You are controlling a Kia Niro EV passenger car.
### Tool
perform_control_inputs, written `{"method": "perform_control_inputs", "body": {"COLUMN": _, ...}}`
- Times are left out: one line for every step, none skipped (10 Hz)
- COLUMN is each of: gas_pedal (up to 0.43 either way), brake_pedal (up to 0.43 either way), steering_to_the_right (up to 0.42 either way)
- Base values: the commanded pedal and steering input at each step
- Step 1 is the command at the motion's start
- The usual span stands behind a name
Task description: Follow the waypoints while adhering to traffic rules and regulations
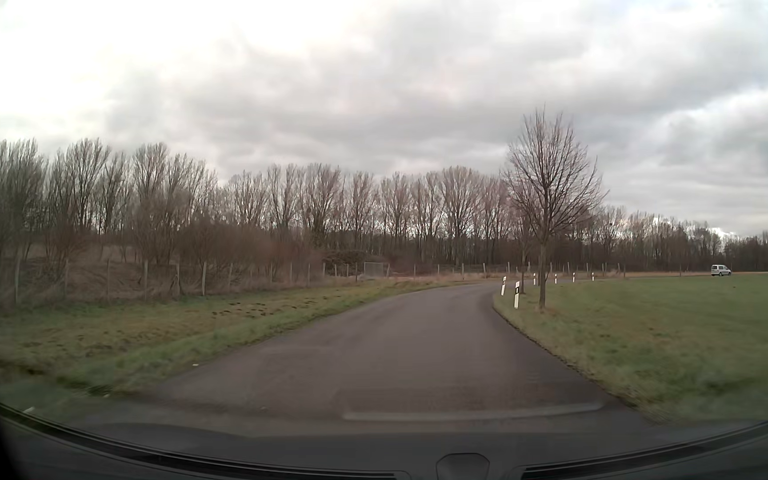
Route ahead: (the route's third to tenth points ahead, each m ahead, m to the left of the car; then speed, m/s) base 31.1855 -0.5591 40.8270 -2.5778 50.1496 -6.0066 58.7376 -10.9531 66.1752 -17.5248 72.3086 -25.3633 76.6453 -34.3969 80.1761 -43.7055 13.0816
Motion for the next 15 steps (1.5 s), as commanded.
{"method": "perform_control_inputs", "body": {"gas_pedal": 0.13, "brake_pedal": 0.0, "steering_to_the_right": 0.014}}
{"method": "perform_control_inputs", "body": {"gas_pedal": 0.13, "brake_pedal": 0.0, "steering_to_the_right": 0.014}}
{"method": "perform_control_inputs", "body": {"gas_pedal": 0.13, "brake_pedal": 0.0, "steering_to_the_right": 0.015}}
{"method": "perform_control_inputs", "body": {"gas_pedal": 0.13, "brake_pedal": 0.0, "steering_to_the_right": 0.018}}
{"method": "perform_control_inputs", "body": {"gas_pedal": 0.13, "brake_pedal": 0.0, "steering_to_the_right": 0.022}}
{"method": "perform_control_inputs", "body": {"gas_pedal": 0.13, "brake_pedal": 0.0, "steering_to_the_right": 0.024}}
{"method": "perform_control_inputs", "body": {"gas_pedal": 0.13, "brake_pedal": 0.0, "steering_to_the_right": 0.025}}
{"method": "perform_control_inputs", "body": {"gas_pedal": 0.13, "brake_pedal": 0.0, "steering_to_the_right": 0.028}}
{"method": "perform_control_inputs", "body": {"gas_pedal": 0.13, "brake_pedal": 0.0, "steering_to_the_right": 0.028}}
{"method": "perform_control_inputs", "body": {"gas_pedal": 0.13, "brake_pedal": 0.0, "steering_to_the_right": 0.029}}
{"method": "perform_control_inputs", "body": {"gas_pedal": 0.13, "brake_pedal": 0.0, "steering_to_the_right": 0.031}}
{"method": "perform_control_inputs", "body": {"gas_pedal": 0.13, "brake_pedal": 0.0, "steering_to_the_right": 0.031}}
{"method": "perform_control_inputs", "body": {"gas_pedal": 0.13, "brake_pedal": 0.0, "steering_to_the_right": 0.031}}
{"method": "perform_control_inputs", "body": {"gas_pedal": 0.13, "brake_pedal": 0.0, "steering_to_the_right": 0.032}}
{"method": "perform_control_inputs", "body": {"gas_pedal": 0.13, "brake_pedal": 0.0, "steering_to_the_right": 0.032}}
